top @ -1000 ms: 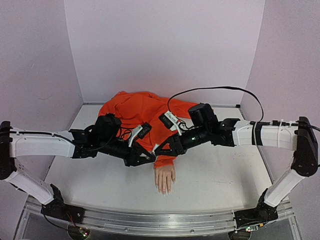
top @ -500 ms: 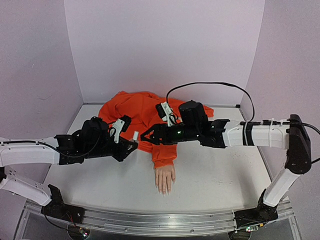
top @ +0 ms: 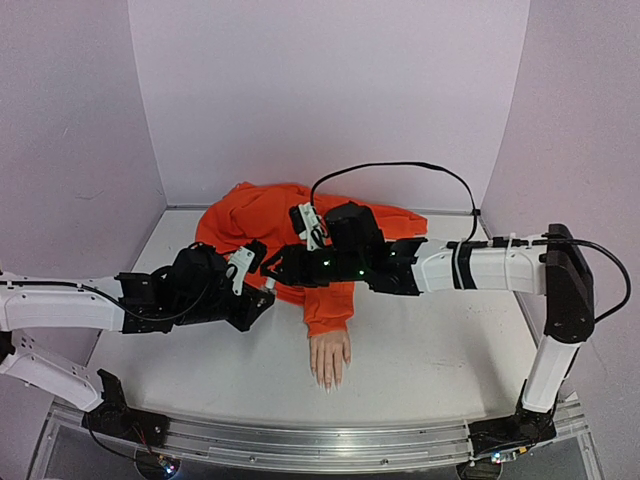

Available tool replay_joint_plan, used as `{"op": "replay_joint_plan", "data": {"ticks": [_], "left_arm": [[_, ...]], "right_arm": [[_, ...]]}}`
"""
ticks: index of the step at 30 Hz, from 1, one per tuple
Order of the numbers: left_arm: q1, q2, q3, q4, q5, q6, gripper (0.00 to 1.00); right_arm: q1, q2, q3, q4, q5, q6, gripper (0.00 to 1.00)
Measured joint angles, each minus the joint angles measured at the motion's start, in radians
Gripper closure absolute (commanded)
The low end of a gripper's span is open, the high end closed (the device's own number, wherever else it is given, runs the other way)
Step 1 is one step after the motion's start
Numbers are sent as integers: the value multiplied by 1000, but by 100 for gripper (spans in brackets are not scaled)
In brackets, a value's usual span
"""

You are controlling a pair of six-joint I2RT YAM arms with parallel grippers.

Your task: Paint the nails

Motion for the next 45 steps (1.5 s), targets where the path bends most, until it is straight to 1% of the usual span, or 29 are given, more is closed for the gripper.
{"op": "replay_joint_plan", "data": {"ticks": [3,9,13,14,18,21,23,24,27,28,31,32,34,36,39,40,41,42,44,45], "left_arm": [[-1,0,2,-13,-8,0,100],[-1,8,19,-23,-11,0,100],[-1,8,25,-23,-11,-1,100],[-1,7,26,-23,-11,-1,100],[-1,5,26,-24,-10,-15,100],[0,-11,26,-34,-2,-23,100],[0,-25,26,-47,17,-26,100],[1,-31,26,-52,33,-25,100],[11,-56,26,-76,133,-16,100],[15,-67,26,-83,185,-12,100],[25,-119,24,-98,430,8,100],[24,-141,20,-90,527,12,100],[16,-181,11,-60,677,18,100],[3,-234,-1,-18,779,29,100],[-13,-301,-27,30,798,41,100],[-14,-315,-35,37,784,45,100],[-14,-322,-41,44,767,50,100],[-14,-324,-47,50,738,58,100],[-14,-324,-55,60,668,69,100],[-14,-322,-59,68,621,75,100]], "right_arm": [[5,4,0,0,6,5,63],[5,14,0,2,6,10,64],[5,19,0,13,6,13,70],[5,21,0,15,5,13,71],[5,22,0,24,-5,14,85],[5,22,-3,39,-18,9,91],[5,20,-9,54,-38,-12,98],[3,17,-13,59,-58,-32,100],[-13,7,-20,57,-179,-125,100],[-22,0,-26,55,-254,-169,100],[-43,-44,-68,63,-510,-298,100],[-45,-66,-86,70,-599,-337,100],[-34,-107,-108,98,-743,-398,100],[-14,-135,-109,138,-817,-440,100],[17,-158,-109,204,-830,-472,100],[20,-158,-109,220,-823,-475,98],[20,-158,-109,230,-811,-475,87],[19,-158,-110,232,-794,-474,78],[11,-158,-112,229,-748,-461,54],[8,-158,-113,224,-725,-448,44]]}}
